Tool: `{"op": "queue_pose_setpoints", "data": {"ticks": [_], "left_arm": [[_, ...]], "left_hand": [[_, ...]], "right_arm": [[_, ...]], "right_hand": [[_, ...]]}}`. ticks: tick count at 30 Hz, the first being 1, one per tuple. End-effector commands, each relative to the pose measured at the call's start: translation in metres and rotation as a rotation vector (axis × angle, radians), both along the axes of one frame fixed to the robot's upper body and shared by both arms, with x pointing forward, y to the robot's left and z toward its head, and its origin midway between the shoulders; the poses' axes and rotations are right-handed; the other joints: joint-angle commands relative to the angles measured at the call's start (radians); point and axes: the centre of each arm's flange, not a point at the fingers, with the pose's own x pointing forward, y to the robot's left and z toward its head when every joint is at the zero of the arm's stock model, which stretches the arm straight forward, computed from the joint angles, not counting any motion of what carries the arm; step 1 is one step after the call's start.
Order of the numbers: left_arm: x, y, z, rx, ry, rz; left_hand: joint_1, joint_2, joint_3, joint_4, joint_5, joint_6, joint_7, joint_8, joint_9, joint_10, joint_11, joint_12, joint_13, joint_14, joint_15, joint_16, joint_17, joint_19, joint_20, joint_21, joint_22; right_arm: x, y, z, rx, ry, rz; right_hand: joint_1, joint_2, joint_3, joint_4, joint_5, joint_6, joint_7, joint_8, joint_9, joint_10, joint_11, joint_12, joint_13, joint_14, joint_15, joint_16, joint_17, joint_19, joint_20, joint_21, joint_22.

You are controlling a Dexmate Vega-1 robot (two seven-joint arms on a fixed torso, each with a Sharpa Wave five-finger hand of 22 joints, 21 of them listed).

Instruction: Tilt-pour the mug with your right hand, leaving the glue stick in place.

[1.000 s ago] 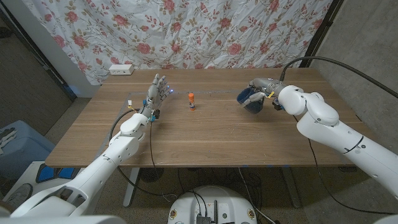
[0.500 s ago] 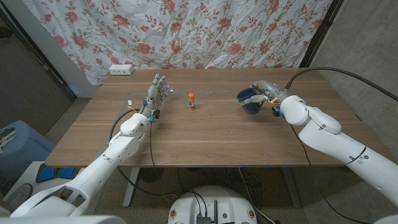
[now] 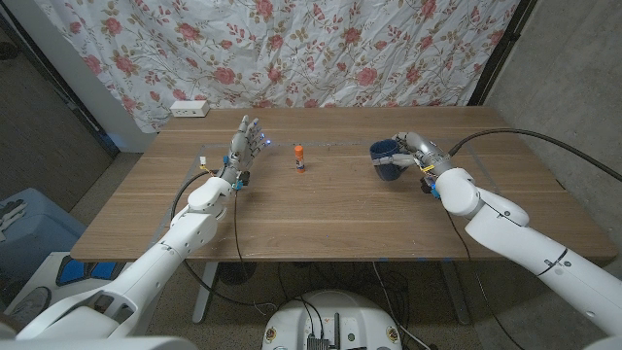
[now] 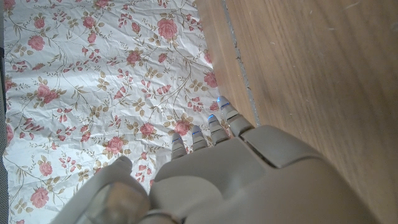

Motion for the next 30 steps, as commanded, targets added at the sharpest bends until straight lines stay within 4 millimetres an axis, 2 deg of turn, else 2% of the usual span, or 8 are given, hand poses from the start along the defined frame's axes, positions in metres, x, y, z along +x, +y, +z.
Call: {"op": "queue_pose_setpoints", "data": {"ticks": [1, 23, 30], "left_arm": [[0.0, 0.0, 0.0, 0.0, 0.0, 0.0], [0.0, 0.0, 0.0, 0.0, 0.0, 0.0], [0.0, 0.0, 0.0, 0.0, 0.0, 0.0]], "left_hand": [[-0.003, 0.119, 0.006, 0.001, 0.004, -0.002, -0.005, 0.007, 0.003, -0.003, -0.007, 0.004, 0.005, 0.008, -0.005, 0.005, 0.005, 0.009, 0.0, 0.006, 0.003], [-0.003, 0.119, 0.006, 0.001, 0.004, -0.002, -0.007, 0.006, 0.003, -0.005, -0.003, 0.004, 0.005, 0.008, -0.003, 0.005, 0.005, 0.009, 0.0, 0.006, 0.003], [-0.003, 0.119, 0.006, 0.001, 0.004, -0.001, -0.007, 0.007, 0.003, -0.003, -0.004, 0.004, 0.005, 0.007, -0.003, 0.005, 0.005, 0.009, 0.0, 0.006, 0.003]], "right_arm": [[0.008, 0.0, -0.028, 0.157, -0.063, 0.026], [0.026, 0.007, -0.071, 0.297, -0.154, 0.061], [0.028, 0.008, -0.079, 0.312, -0.172, 0.067]], "right_hand": [[0.148, 0.174, 0.024, 0.024, 0.0, 0.111, -0.105, 0.006, 0.005, 0.143, -0.133, -0.003, 0.005, 0.022, -0.165, 0.01, 0.006, 0.009, -0.122, 0.004, 0.006], [0.161, 0.178, 0.021, 0.02, -0.006, 0.113, -0.112, 0.007, 0.005, 0.143, -0.132, -0.01, 0.01, 0.011, -0.166, 0.012, 0.016, 0.008, -0.125, 0.005, 0.008], [0.169, 0.179, 0.02, 0.017, -0.007, 0.114, -0.115, 0.008, 0.005, 0.141, -0.132, -0.014, 0.01, 0.008, -0.168, 0.011, 0.017, 0.008, -0.126, 0.005, 0.008]]}}
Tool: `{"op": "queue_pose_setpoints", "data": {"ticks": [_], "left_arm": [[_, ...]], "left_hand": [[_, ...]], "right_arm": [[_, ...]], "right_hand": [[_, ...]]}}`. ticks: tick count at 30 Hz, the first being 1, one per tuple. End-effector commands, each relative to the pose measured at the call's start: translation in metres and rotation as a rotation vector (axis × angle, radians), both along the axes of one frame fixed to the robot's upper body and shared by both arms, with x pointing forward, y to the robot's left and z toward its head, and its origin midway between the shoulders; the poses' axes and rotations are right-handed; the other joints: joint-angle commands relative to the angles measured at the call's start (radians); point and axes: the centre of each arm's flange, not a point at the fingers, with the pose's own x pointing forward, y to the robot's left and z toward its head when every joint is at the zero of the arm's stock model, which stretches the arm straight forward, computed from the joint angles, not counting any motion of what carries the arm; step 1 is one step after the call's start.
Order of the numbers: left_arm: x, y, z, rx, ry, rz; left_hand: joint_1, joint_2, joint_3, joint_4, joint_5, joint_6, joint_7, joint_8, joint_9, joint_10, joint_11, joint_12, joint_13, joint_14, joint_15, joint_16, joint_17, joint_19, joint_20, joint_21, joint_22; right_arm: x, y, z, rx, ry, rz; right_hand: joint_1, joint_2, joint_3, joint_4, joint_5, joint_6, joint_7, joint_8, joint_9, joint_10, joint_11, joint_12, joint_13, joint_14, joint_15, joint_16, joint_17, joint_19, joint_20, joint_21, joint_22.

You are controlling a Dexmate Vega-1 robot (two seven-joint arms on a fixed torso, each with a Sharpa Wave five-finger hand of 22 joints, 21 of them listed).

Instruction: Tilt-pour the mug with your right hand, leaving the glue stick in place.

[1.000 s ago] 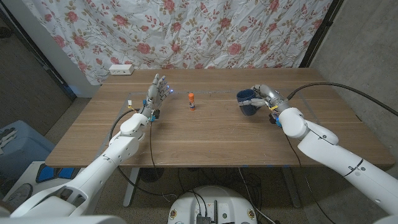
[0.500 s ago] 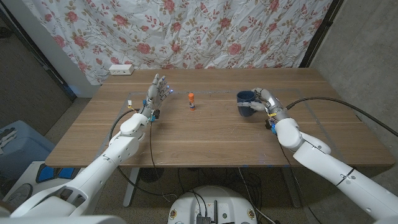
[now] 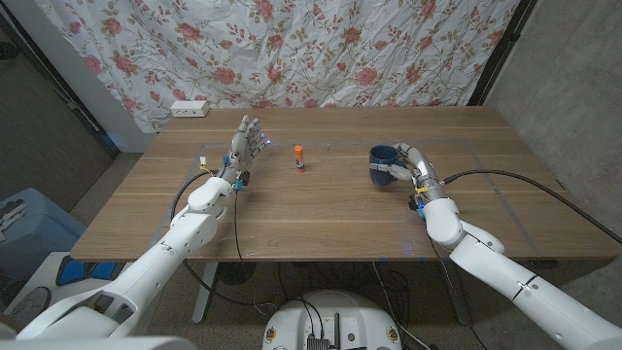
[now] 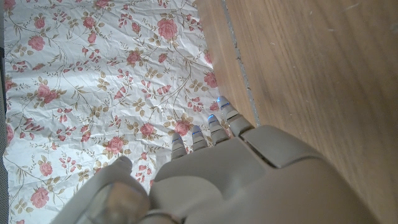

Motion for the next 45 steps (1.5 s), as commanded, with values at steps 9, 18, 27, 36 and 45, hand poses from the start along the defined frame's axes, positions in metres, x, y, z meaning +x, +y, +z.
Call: {"op": "queue_pose_setpoints", "data": {"ticks": [9, 18, 27, 36, 45], "left_arm": [[0.0, 0.0, 0.0, 0.0, 0.0, 0.0], [0.0, 0.0, 0.0, 0.0, 0.0, 0.0], [0.0, 0.0, 0.0, 0.0, 0.0, 0.0], [0.0, 0.0, 0.0, 0.0, 0.0, 0.0], [0.0, 0.0, 0.0, 0.0, 0.0, 0.0]], "left_hand": [[-0.003, 0.119, 0.006, 0.001, 0.004, -0.002, -0.007, 0.006, 0.003, -0.004, -0.004, 0.004, 0.005, 0.008, -0.003, 0.005, 0.005, 0.009, 0.0, 0.006, 0.003], [-0.003, 0.119, 0.006, 0.001, 0.004, -0.002, -0.007, 0.007, 0.003, -0.004, -0.006, 0.004, 0.005, 0.007, -0.004, 0.005, 0.005, 0.009, -0.001, 0.006, 0.003], [-0.003, 0.119, 0.006, 0.001, 0.004, -0.002, -0.006, 0.007, 0.003, -0.004, -0.007, 0.004, 0.005, 0.008, -0.005, 0.005, 0.005, 0.008, 0.0, 0.006, 0.003], [-0.003, 0.119, 0.006, 0.001, 0.004, -0.003, -0.007, 0.006, 0.003, -0.003, -0.007, 0.004, 0.005, 0.008, -0.003, 0.005, 0.005, 0.009, -0.001, 0.006, 0.003], [-0.003, 0.119, 0.006, 0.001, 0.004, -0.003, -0.005, 0.006, 0.003, -0.003, -0.006, 0.004, 0.005, 0.008, -0.003, 0.005, 0.005, 0.009, 0.0, 0.006, 0.003]], "right_arm": [[0.009, 0.002, -0.024, 0.049, -0.029, 0.003], [0.011, 0.002, -0.031, 0.059, -0.02, 0.004], [0.015, 0.001, -0.037, 0.067, -0.014, 0.002], [0.017, 0.0, -0.043, 0.088, -0.015, 0.004], [0.018, 0.0, -0.045, 0.088, -0.004, 0.018]], "right_hand": [[0.175, 0.178, 0.018, 0.016, -0.002, 0.114, -0.116, 0.004, 0.004, 0.129, -0.128, -0.005, 0.004, 0.004, -0.167, 0.002, 0.005, 0.009, -0.128, 0.006, 0.003], [0.175, 0.175, 0.014, 0.018, -0.003, 0.11, -0.115, 0.003, 0.004, 0.125, -0.127, -0.01, 0.004, -0.005, -0.165, -0.003, 0.004, 0.008, -0.127, 0.007, 0.004], [0.177, 0.173, 0.01, 0.018, -0.003, 0.11, -0.115, 0.002, 0.004, 0.123, -0.125, -0.015, 0.004, -0.013, -0.165, -0.006, 0.003, 0.005, -0.125, 0.006, 0.004], [0.173, 0.171, 0.004, 0.022, -0.002, 0.102, -0.116, -0.001, 0.004, 0.116, -0.122, -0.023, 0.004, -0.024, -0.164, -0.013, 0.001, 0.0, -0.121, 0.005, 0.004], [0.167, 0.165, -0.004, 0.024, -0.001, 0.08, -0.116, -0.01, 0.003, 0.096, -0.118, -0.037, 0.002, -0.041, -0.161, -0.023, -0.002, -0.009, -0.114, 0.002, 0.003]]}}
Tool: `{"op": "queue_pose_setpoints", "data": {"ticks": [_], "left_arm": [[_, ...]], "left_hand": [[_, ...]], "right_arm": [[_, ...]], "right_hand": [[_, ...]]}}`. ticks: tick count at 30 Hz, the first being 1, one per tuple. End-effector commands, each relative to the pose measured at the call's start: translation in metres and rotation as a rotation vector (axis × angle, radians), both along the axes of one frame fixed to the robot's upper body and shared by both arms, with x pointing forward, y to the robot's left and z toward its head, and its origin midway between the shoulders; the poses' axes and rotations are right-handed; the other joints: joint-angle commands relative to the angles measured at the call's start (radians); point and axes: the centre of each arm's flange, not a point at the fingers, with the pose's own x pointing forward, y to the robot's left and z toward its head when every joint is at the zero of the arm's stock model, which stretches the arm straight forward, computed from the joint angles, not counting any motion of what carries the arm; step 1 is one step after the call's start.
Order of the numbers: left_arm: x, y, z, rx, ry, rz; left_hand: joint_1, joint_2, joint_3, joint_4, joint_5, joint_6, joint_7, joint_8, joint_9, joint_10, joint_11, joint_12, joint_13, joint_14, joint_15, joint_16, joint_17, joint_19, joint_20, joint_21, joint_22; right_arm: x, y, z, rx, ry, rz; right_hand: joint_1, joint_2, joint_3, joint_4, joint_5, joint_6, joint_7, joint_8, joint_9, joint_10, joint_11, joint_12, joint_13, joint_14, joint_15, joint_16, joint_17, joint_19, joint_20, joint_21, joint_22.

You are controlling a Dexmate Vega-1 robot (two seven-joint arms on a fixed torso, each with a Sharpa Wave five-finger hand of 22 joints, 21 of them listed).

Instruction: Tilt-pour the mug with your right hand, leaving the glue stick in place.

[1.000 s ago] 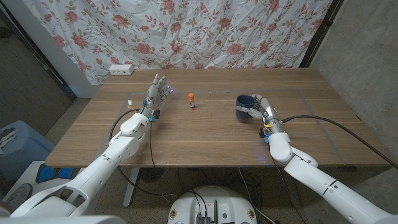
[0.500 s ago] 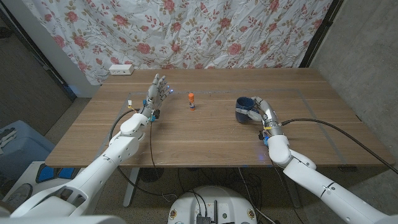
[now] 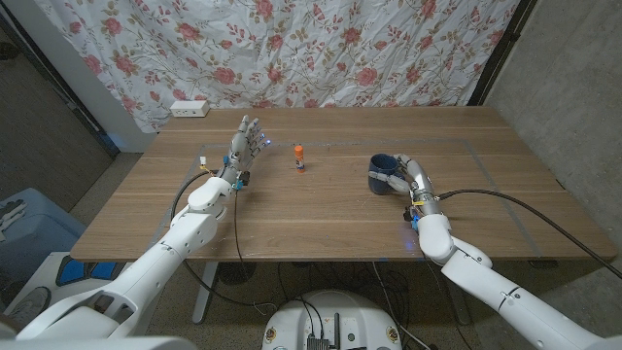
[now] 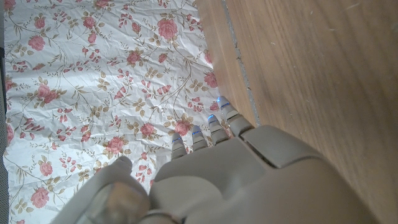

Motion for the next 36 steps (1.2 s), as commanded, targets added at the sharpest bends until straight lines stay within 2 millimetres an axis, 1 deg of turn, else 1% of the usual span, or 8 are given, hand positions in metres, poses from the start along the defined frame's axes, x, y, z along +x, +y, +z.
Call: {"op": "queue_pose_setpoints", "data": {"ticks": [1, 6, 14, 18, 23, 31, 34, 36], "left_arm": [[0.0, 0.0, -0.0002, 0.0, 0.0, 0.0], [0.0, 0.0001, -0.0001, 0.0, 0.0, 0.0], [0.0002, -0.0001, -0.0003, 0.0, 0.0, 0.0], [0.0002, -0.0001, -0.0003, 0.0, 0.0, 0.0], [0.0036, -0.0019, -0.0048, -0.001, 0.001, 0.0], [0.0071, -0.0039, -0.0088, -0.002, 0.001, -0.001], [0.0073, -0.0042, -0.0091, -0.003, 0.001, -0.001], [0.0073, -0.0044, -0.0091, -0.003, 0.001, -0.001]], "left_hand": [[-0.003, 0.119, 0.006, 0.001, 0.004, -0.002, -0.006, 0.006, 0.003, -0.003, -0.006, 0.004, 0.005, 0.008, -0.003, 0.005, 0.005, 0.009, 0.0, 0.006, 0.003], [-0.003, 0.119, 0.006, 0.001, 0.004, -0.003, -0.006, 0.006, 0.003, -0.003, -0.005, 0.004, 0.005, 0.008, -0.002, 0.005, 0.005, 0.008, 0.0, 0.006, 0.003], [-0.003, 0.119, 0.006, 0.001, 0.004, -0.002, -0.007, 0.007, 0.003, -0.003, -0.008, 0.004, 0.005, 0.008, -0.004, 0.005, 0.005, 0.008, 0.0, 0.006, 0.003], [-0.003, 0.119, 0.006, 0.001, 0.004, -0.002, -0.005, 0.007, 0.003, -0.004, -0.006, 0.004, 0.005, 0.008, -0.003, 0.005, 0.005, 0.009, -0.001, 0.006, 0.003], [-0.003, 0.119, 0.006, 0.001, 0.004, -0.002, -0.006, 0.006, 0.003, -0.004, -0.007, 0.004, 0.005, 0.008, -0.004, 0.005, 0.005, 0.009, -0.001, 0.006, 0.003], [-0.003, 0.119, 0.006, 0.001, 0.004, -0.002, -0.006, 0.006, 0.003, -0.004, -0.007, 0.004, 0.005, 0.008, -0.003, 0.005, 0.005, 0.009, -0.001, 0.006, 0.003], [-0.003, 0.119, 0.006, 0.001, 0.004, -0.003, -0.006, 0.006, 0.003, -0.004, -0.007, 0.004, 0.005, 0.008, -0.004, 0.005, 0.005, 0.009, 0.0, 0.006, 0.003], [-0.003, 0.119, 0.006, 0.001, 0.004, -0.003, -0.006, 0.006, 0.003, -0.003, -0.007, 0.004, 0.005, 0.008, -0.004, 0.005, 0.005, 0.008, -0.001, 0.006, 0.003]], "right_arm": [[0.0021, -0.0001, -0.005, 0.015, 0.014, 0.01], [0.0024, -0.0006, -0.006, 0.007, 0.028, 0.023], [0.0029, -0.0024, -0.0062, -0.009, 0.047, 0.046], [0.0039, -0.0031, -0.006, -0.02, 0.059, 0.063], [0.0043, -0.0035, -0.0059, -0.027, 0.072, 0.071], [0.0039, -0.005, -0.0042, -0.043, 0.089, 0.085], [0.0043, -0.0056, -0.0031, -0.052, 0.097, 0.094], [0.0047, -0.006, -0.0024, -0.05, 0.107, 0.101]], "right_hand": [[0.166, 0.164, 0.007, 0.012, 0.006, 0.09, -0.103, 0.0, 0.003, 0.094, -0.101, -0.013, 0.001, -0.014, -0.15, -0.009, -0.003, -0.01, -0.113, 0.002, 0.004], [0.144, 0.149, -0.009, 0.02, 0.008, 0.059, -0.092, -0.014, 0.002, 0.059, -0.087, -0.037, -0.005, -0.036, -0.143, -0.019, -0.004, -0.014, -0.095, 0.001, 0.003], [0.12, 0.132, -0.025, 0.025, 0.015, 0.014, -0.098, -0.035, -0.001, 0.017, -0.08, -0.068, -0.014, -0.081, -0.135, -0.038, -0.005, -0.028, -0.075, -0.004, 0.002], [0.103, 0.121, -0.034, 0.029, 0.022, -0.031, -0.106, -0.057, -0.005, -0.023, -0.069, -0.093, -0.02, -0.12, -0.13, -0.059, -0.011, -0.046, -0.063, -0.01, 0.0], [0.08, 0.107, -0.045, 0.032, 0.033, -0.105, -0.113, -0.097, -0.011, -0.073, -0.058, -0.122, -0.031, -0.158, -0.126, -0.08, -0.018, -0.063, -0.051, -0.015, -0.002], [0.053, 0.079, -0.057, 0.031, 0.059, -0.2, -0.109, -0.16, -0.022, -0.153, -0.034, -0.149, -0.053, -0.231, -0.08, -0.13, -0.039, -0.085, -0.032, -0.019, -0.004], [0.041, 0.069, -0.061, 0.033, 0.072, -0.228, -0.104, -0.184, -0.025, -0.195, -0.029, -0.154, -0.064, -0.273, -0.059, -0.155, -0.047, -0.101, -0.023, -0.022, -0.004], [0.032, 0.063, -0.063, 0.033, 0.088, -0.259, -0.105, -0.213, -0.026, -0.254, -0.022, -0.16, -0.077, -0.306, -0.043, -0.174, -0.055, -0.118, -0.016, -0.024, -0.005]]}}
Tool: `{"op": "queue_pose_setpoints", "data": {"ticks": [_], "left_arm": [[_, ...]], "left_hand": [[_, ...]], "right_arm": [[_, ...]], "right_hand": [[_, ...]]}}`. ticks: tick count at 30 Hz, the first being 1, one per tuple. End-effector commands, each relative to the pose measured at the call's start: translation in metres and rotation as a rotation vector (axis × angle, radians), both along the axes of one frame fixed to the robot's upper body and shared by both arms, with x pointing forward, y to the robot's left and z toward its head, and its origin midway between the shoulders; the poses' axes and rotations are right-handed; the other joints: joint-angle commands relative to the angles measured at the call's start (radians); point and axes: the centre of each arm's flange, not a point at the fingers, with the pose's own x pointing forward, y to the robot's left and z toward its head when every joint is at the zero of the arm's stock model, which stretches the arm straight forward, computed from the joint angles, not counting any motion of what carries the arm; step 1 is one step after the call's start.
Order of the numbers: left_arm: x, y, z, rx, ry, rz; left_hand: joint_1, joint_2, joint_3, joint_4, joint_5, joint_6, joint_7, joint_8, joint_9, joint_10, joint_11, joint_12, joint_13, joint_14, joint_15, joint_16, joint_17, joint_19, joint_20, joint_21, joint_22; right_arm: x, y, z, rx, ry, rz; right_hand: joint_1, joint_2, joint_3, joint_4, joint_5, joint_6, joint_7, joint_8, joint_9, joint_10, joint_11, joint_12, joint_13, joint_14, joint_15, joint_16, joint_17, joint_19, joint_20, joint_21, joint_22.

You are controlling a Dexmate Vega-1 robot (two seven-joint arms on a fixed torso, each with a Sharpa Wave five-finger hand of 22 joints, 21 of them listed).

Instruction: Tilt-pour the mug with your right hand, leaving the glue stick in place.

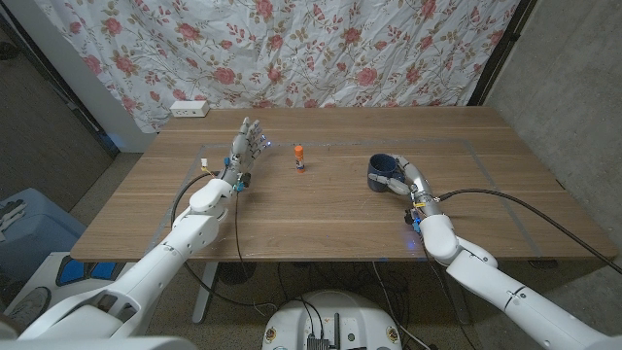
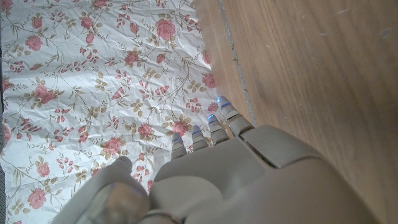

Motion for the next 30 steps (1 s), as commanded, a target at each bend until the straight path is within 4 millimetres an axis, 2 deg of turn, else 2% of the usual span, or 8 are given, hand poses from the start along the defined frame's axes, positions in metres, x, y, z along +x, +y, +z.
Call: {"op": "queue_pose_setpoints", "data": {"ticks": [1, 8, 12, 13, 15, 18, 24, 30], "left_arm": [[0.002, -0.002, -0.003, -0.001, -0.002, -0.001], [0.002, -0.003, -0.002, -0.002, -0.002, -0.001], [0.001, -0.003, -0.002, -0.002, -0.002, -0.001], [0.001, -0.002, -0.002, -0.002, -0.002, -0.002], [0.001, -0.002, -0.002, -0.002, -0.002, -0.002], [0.001, -0.002, -0.001, -0.002, -0.002, -0.002], [0.001, -0.001, 0.0, -0.002, -0.003, -0.002], [0.0, 0.001, 0.003, -0.001, -0.003, -0.001]], "left_hand": [[-0.003, 0.119, 0.006, 0.001, 0.004, -0.003, -0.007, 0.006, 0.003, -0.003, -0.007, 0.004, 0.005, 0.008, -0.004, 0.005, 0.005, 0.009, -0.001, 0.006, 0.003], [-0.003, 0.119, 0.006, 0.001, 0.004, -0.003, -0.006, 0.006, 0.003, -0.004, -0.007, 0.004, 0.005, 0.008, -0.004, 0.005, 0.005, 0.009, -0.001, 0.006, 0.003], [-0.003, 0.119, 0.006, 0.001, 0.004, -0.002, -0.007, 0.007, 0.003, -0.005, -0.007, 0.003, 0.005, 0.008, -0.004, 0.005, 0.005, 0.009, -0.001, 0.006, 0.003], [-0.003, 0.119, 0.006, 0.001, 0.004, -0.002, -0.007, 0.006, 0.003, -0.004, -0.006, 0.004, 0.005, 0.008, -0.004, 0.005, 0.005, 0.009, 0.0, 0.006, 0.003], [-0.003, 0.119, 0.006, 0.001, 0.004, -0.003, -0.007, 0.006, 0.003, -0.003, -0.006, 0.004, 0.005, 0.008, -0.004, 0.005, 0.005, 0.009, -0.001, 0.006, 0.003], [-0.003, 0.119, 0.006, 0.001, 0.004, -0.003, -0.008, 0.006, 0.003, -0.004, -0.006, 0.004, 0.005, 0.008, -0.004, 0.005, 0.005, 0.009, -0.001, 0.006, 0.003], [-0.003, 0.119, 0.006, 0.001, 0.004, -0.001, -0.007, 0.007, 0.003, -0.004, -0.004, 0.004, 0.005, 0.009, -0.004, 0.005, 0.005, 0.009, -0.001, 0.006, 0.003], [-0.003, 0.119, 0.006, 0.001, 0.004, -0.002, -0.007, 0.006, 0.003, -0.004, -0.005, 0.004, 0.005, 0.009, -0.004, 0.005, 0.005, 0.009, -0.001, 0.006, 0.003]], "right_arm": [[0.001, -0.003, 0.003, -0.022, 0.037, 0.031], [0.002, -0.004, 0.006, -0.047, 0.055, 0.064], [0.002, -0.005, 0.009, -0.054, 0.059, 0.07], [0.001, -0.006, 0.01, -0.059, 0.058, 0.073], [0.001, -0.007, 0.011, -0.065, 0.063, 0.081], [0.001, -0.007, 0.012, -0.071, 0.072, 0.095], [0.0, -0.009, 0.016, -0.09, 0.083, 0.114], [-0.002, -0.015, 0.02, -0.104, 0.094, 0.16]], "right_hand": [[-0.008, -0.022, -0.009, -0.002, 0.028, -0.049, 0.002, -0.043, 0.0, -0.08, 0.01, -0.008, -0.018, -0.057, -0.064, -0.032, -0.011, -0.033, -0.022, -0.005, 0.002], [-0.044, -0.044, -0.024, 0.007, 0.063, -0.112, 0.01, -0.099, -0.001, -0.189, 0.026, -0.01, -0.046, -0.135, -0.027, -0.056, -0.027, -0.089, -0.009, -0.012, 0.0], [-0.069, -0.057, -0.036, 0.013, 0.081, -0.138, 0.009, -0.124, 0.0, -0.23, 0.027, -0.008, -0.059, -0.174, -0.013, -0.061, -0.033, -0.11, -0.011, -0.012, -0.001], [-0.078, -0.061, -0.041, 0.016, 0.086, -0.143, 0.011, -0.13, 0.0, -0.237, 0.035, -0.006, -0.063, -0.18, -0.012, -0.06, -0.035, -0.115, -0.009, -0.012, -0.002], [-0.09, -0.066, -0.049, 0.019, 0.103, -0.186, 0.017, -0.159, 0.0, -0.274, 0.036, -0.008, -0.074, -0.21, -0.006, -0.062, -0.042, -0.138, -0.006, -0.013, -0.002], [-0.107, -0.073, -0.062, 0.024, 0.118, -0.222, 0.025, -0.185, 0.0, -0.316, 0.049, -0.008, -0.085, -0.253, 0.005, -0.066, -0.05, -0.166, 0.001, -0.016, -0.003], [-0.131, -0.077, -0.08, 0.033, 0.137, -0.267, 0.033, -0.221, 0.0, -0.364, 0.069, -0.006, -0.101, -0.301, 0.021, -0.066, -0.062, -0.205, 0.006, -0.018, -0.004], [-0.175, -0.082, -0.109, 0.049, 0.152, -0.316, 0.033, -0.264, 0.001, -0.434, 0.074, -0.006, -0.121, -0.365, 0.034, -0.066, -0.076, -0.26, 0.014, -0.018, -0.004]]}}
